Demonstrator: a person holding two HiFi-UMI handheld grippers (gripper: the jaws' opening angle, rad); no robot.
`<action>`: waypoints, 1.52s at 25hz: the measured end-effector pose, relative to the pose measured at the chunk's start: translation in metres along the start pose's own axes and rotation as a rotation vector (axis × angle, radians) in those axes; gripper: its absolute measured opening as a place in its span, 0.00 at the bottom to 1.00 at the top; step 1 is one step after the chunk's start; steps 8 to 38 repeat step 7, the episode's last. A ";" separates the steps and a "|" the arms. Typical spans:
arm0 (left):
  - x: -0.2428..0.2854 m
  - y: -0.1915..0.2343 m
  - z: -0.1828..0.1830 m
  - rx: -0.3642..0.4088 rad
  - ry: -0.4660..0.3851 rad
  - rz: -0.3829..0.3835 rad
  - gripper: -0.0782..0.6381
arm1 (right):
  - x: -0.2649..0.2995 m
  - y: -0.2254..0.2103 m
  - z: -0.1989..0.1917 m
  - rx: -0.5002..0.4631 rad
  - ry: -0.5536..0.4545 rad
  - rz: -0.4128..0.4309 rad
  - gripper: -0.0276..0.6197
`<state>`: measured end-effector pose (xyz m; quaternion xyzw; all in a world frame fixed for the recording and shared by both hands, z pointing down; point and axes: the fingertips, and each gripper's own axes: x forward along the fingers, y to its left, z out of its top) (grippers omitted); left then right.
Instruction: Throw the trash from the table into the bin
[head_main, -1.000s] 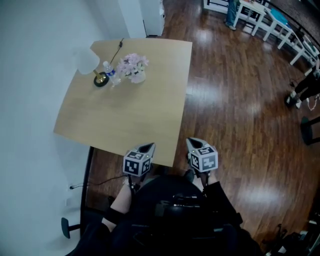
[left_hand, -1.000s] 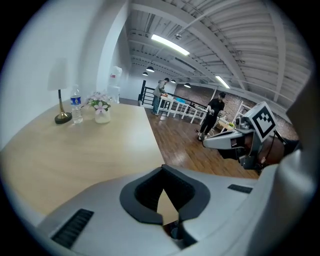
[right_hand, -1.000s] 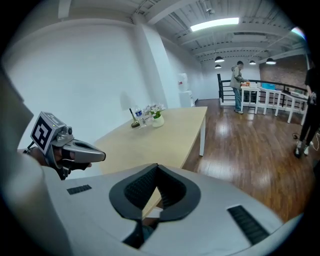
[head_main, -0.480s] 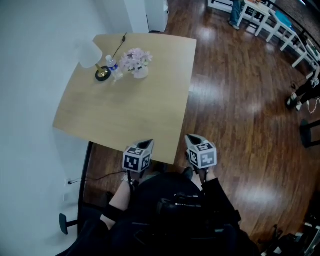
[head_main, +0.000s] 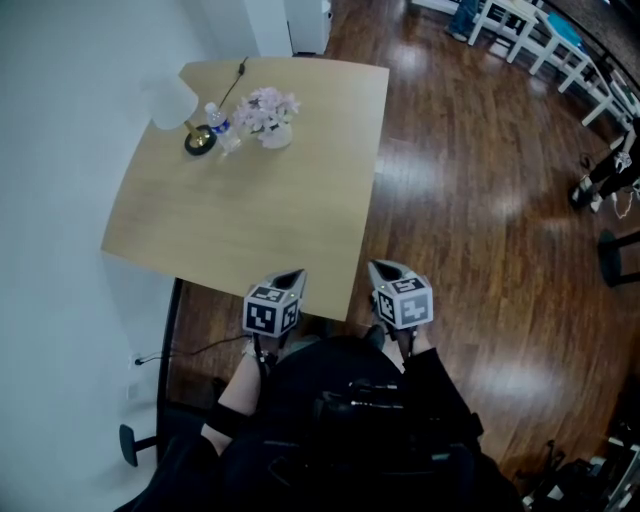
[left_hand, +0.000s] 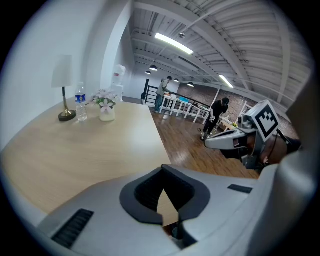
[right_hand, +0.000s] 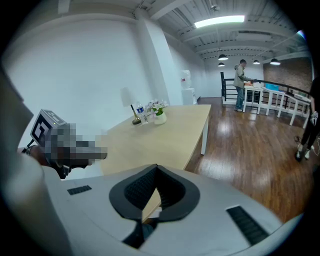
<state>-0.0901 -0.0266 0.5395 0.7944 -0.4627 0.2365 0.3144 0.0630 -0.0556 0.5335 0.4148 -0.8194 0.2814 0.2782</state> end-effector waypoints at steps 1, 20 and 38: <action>0.001 -0.001 0.000 0.000 0.001 -0.001 0.11 | 0.000 0.000 -0.001 0.000 0.001 0.001 0.04; 0.002 -0.001 0.004 0.008 0.000 -0.004 0.11 | 0.001 -0.001 0.001 -0.001 0.004 0.000 0.04; 0.002 -0.001 0.004 0.008 0.000 -0.004 0.11 | 0.001 -0.001 0.001 -0.001 0.004 0.000 0.04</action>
